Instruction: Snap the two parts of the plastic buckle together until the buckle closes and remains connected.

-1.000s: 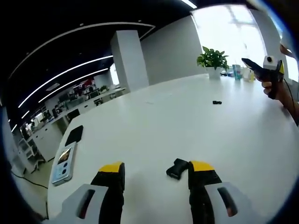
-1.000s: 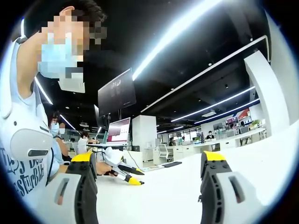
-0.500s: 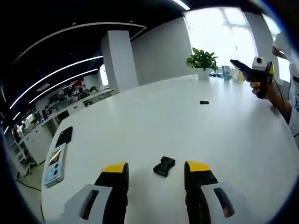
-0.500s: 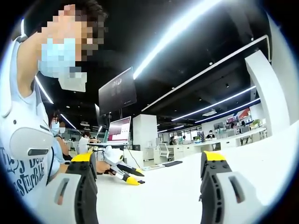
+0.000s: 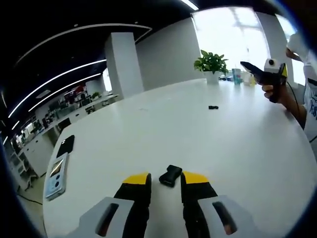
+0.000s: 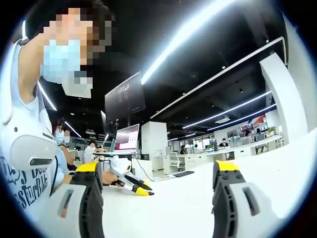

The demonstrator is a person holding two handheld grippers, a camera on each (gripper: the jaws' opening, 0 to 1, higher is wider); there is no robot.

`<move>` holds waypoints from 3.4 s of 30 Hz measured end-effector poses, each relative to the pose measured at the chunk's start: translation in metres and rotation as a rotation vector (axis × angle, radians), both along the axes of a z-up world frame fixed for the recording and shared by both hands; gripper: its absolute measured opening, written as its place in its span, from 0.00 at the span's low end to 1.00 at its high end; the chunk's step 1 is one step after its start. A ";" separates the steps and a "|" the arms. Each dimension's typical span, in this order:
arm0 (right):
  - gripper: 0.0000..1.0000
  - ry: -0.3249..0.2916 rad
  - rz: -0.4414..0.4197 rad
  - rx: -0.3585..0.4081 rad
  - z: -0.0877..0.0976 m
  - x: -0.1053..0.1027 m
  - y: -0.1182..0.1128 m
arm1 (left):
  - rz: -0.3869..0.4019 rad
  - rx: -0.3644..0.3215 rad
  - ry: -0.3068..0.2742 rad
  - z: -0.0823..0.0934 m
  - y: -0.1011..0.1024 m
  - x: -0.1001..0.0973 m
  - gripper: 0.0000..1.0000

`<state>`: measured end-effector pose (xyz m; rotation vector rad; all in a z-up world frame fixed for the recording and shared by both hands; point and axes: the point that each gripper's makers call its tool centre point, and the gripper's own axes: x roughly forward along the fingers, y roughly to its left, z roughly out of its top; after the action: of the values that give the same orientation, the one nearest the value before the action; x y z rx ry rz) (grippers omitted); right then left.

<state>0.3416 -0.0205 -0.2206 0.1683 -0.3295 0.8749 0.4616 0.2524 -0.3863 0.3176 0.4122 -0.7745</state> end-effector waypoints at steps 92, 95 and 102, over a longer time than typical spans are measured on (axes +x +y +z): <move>0.93 0.014 0.004 -0.048 -0.009 0.002 0.006 | 0.003 -0.106 0.130 0.002 0.003 -0.002 0.12; 0.93 0.018 0.003 -0.054 -0.010 0.002 0.007 | 0.003 -0.104 0.130 0.003 0.003 -0.002 0.12; 0.93 0.023 -0.001 -0.062 -0.012 0.003 0.007 | -0.018 -0.105 0.134 0.002 -0.001 -0.005 0.12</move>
<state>0.3445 -0.0136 -0.2324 0.1208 -0.2813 0.8803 0.4564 0.2514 -0.3840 0.1718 0.4935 -0.8346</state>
